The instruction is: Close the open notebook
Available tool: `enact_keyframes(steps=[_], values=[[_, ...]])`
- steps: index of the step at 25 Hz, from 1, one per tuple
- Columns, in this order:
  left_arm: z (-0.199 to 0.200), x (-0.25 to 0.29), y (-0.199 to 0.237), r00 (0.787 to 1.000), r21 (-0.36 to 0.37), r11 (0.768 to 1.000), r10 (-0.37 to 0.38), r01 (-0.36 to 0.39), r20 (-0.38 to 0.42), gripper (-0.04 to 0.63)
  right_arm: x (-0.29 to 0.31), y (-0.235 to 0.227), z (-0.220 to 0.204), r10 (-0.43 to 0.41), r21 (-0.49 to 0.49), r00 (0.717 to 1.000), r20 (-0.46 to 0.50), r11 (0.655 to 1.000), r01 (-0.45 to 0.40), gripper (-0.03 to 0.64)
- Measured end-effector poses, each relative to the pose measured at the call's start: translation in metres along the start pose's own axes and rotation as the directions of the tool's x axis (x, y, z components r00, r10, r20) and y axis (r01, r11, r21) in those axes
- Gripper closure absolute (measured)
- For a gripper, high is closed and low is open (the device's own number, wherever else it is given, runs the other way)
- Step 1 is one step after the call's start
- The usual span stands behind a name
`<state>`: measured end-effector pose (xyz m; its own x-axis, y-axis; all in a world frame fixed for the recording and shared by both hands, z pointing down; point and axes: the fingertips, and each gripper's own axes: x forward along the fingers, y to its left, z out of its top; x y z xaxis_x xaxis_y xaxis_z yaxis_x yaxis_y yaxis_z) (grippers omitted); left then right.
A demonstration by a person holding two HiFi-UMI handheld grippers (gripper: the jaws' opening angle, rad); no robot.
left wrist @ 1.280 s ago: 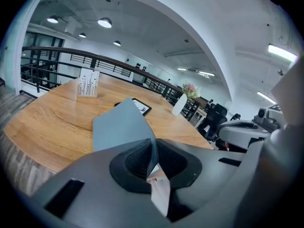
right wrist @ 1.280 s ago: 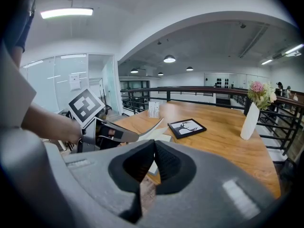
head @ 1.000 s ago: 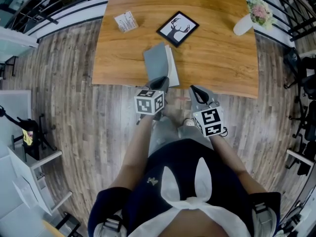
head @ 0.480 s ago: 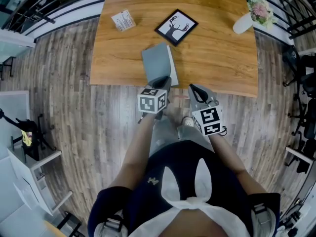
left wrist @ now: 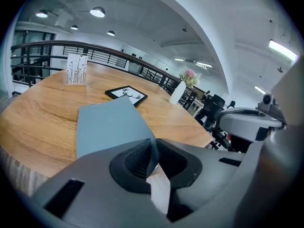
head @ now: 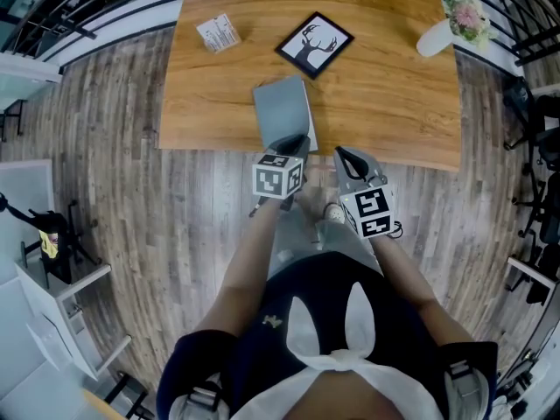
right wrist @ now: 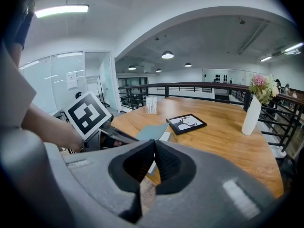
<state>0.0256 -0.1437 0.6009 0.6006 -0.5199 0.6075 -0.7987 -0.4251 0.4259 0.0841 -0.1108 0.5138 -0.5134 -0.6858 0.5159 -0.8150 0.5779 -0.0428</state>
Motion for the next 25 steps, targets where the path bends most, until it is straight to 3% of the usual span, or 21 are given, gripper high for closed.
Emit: enact_keyframes(steps=[25], values=[[-0.018, 0.039, 0.001, 0.996, 0.011, 1.000, -0.012, 0.013, -0.091, 0.534, 0.012, -0.017, -0.016, -0.043, 0.046, 0.998, -0.036, 0.998, 0.045, 0.618]])
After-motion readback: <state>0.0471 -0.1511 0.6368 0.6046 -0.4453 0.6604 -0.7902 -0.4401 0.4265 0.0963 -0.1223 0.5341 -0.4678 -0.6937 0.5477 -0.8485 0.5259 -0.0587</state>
